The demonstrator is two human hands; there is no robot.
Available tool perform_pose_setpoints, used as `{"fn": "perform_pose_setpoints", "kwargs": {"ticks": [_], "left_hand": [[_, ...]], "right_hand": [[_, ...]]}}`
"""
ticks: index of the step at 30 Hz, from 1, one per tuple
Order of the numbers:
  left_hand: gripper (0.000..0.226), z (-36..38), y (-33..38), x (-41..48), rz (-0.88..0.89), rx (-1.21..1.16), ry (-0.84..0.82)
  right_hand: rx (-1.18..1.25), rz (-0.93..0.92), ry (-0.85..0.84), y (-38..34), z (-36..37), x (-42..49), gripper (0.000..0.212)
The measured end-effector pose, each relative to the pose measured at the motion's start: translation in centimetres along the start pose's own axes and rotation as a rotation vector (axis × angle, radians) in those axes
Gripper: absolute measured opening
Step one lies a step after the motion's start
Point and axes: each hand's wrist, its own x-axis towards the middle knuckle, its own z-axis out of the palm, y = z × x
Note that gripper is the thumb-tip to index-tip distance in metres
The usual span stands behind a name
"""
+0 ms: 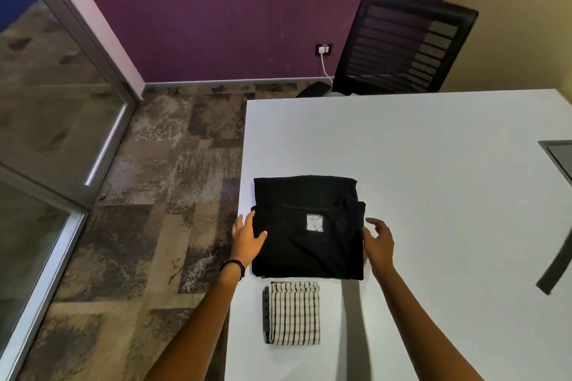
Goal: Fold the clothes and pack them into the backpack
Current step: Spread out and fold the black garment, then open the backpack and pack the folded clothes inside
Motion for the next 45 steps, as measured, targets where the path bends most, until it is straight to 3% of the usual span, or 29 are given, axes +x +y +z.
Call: {"fn": "perform_pose_setpoints", "kwargs": {"ticks": [5,12,15,18,20,22,30,45], "left_hand": [[0.046,-2.2,-1.6,-3.1,0.055,-0.045,0.135],[0.050,-1.8,-4.6,-8.3,-0.018,-0.203,-0.131],[0.050,0.1,-6.1,-10.7,-0.046,-0.161,-0.260],[0.054,2.0,-7.6,-12.9,-0.115,-0.141,-0.341],[0.057,3.0,-7.9,-14.1,-0.147,-0.160,-0.348],[0.056,3.7,-7.8,-14.8,-0.179,-0.219,-0.328],[0.038,5.6,-7.7,-16.2,-0.157,-0.373,-0.287],[0.038,7.4,-6.7,-17.1,-0.166,-0.413,-0.228]], "right_hand": [[0.063,-0.049,0.158,1.2,0.1,-4.3,0.024],[0.051,-0.023,0.025,4.0,1.5,-9.9,0.018],[-0.091,-0.174,-0.099,4.8,2.0,-13.3,0.018],[-0.440,-0.418,-0.389,5.6,2.5,-15.8,0.030],[-0.657,-0.534,-0.562,6.6,3.2,-16.9,0.045],[-0.811,-0.585,-0.622,7.2,3.7,-17.8,0.051],[-1.034,-0.530,-0.742,8.9,2.6,-20.1,0.061],[-0.988,-0.443,-0.735,9.9,1.0,-21.1,0.062]]}}
